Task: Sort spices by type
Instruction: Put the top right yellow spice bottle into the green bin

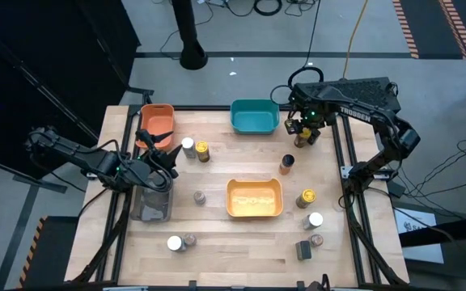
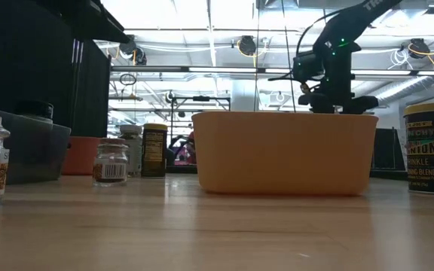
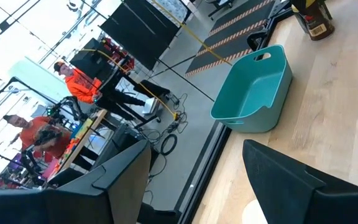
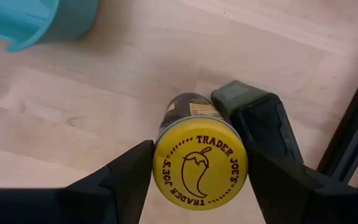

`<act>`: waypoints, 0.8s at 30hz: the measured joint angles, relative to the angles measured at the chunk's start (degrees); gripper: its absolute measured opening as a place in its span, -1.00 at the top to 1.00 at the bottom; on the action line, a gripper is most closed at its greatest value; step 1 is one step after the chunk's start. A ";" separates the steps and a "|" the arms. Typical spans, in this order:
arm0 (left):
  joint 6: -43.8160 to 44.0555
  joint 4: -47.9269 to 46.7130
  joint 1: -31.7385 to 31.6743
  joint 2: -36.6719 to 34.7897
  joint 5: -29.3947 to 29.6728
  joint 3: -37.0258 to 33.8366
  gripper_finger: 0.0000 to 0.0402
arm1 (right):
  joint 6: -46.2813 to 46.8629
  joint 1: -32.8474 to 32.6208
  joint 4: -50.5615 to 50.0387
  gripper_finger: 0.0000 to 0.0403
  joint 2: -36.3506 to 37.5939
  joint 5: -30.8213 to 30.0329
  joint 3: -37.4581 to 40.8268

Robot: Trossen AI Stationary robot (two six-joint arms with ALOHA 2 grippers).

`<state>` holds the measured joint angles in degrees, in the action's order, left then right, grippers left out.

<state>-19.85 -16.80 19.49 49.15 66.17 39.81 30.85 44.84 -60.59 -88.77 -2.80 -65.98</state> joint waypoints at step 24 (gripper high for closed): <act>-0.02 0.00 -0.13 0.00 0.02 0.00 -0.31 | -2.92 -2.21 2.85 -0.23 -0.19 0.06 0.23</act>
<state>-19.88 -16.80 19.35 49.15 66.19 39.81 27.93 42.63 -57.73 -88.96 -2.74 -65.75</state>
